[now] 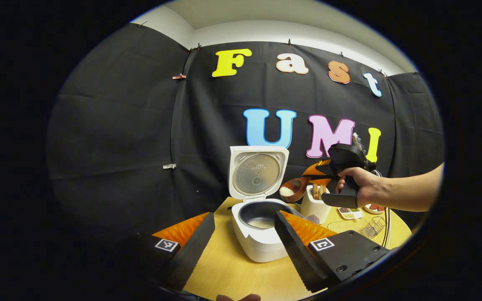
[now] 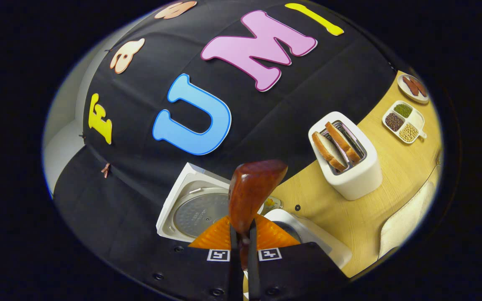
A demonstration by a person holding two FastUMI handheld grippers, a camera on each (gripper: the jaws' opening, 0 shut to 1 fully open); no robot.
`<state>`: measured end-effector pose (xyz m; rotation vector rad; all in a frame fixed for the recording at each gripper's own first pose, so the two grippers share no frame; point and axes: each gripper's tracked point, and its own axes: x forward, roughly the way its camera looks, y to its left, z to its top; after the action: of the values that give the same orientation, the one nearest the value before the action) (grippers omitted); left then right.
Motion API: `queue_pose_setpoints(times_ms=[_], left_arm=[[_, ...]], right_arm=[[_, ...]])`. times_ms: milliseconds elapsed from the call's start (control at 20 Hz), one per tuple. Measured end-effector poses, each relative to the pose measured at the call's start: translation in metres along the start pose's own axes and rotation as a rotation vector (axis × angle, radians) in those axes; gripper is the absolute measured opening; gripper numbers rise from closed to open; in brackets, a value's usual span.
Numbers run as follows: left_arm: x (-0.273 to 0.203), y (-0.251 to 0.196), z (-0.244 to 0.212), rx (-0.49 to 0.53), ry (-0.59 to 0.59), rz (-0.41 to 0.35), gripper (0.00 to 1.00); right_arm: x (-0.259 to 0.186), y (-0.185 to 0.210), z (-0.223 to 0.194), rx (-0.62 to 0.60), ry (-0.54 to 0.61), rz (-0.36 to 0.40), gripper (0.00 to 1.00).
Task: Close the left gripper, press the button to open the rice cooker; take a wooden spoon from the chopstick holder with the right hand, scoop a spoonful of rice and pour it into the rice cooker, then put the wooden spoon back into the chopstick holder.
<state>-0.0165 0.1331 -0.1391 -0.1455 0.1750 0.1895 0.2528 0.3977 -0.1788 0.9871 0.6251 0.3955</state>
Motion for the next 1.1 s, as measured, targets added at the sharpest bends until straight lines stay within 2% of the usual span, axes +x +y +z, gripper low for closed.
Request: queue_pose_setpoints(times_ms=[250,550,800,1100], left_arm=[[-0.003,0.012,-0.009,-0.002,0.012,0.020,0.98],[-0.005,0.019,-0.016,-0.010,0.032,0.036,0.98],[-0.003,0.019,-0.018,-0.006,0.038,0.037,0.98],[-0.002,0.029,-0.022,-0.019,0.051,0.059,0.98]], right_arm=[[0.022,0.009,-0.007,-0.160,-0.012,-0.018,0.10],[0.033,0.013,-0.015,-0.296,-0.008,-0.030,0.10],[0.036,0.025,-0.018,-0.458,-0.019,-0.015,0.10],[0.038,0.051,-0.031,-0.688,-0.019,0.039,0.10]])
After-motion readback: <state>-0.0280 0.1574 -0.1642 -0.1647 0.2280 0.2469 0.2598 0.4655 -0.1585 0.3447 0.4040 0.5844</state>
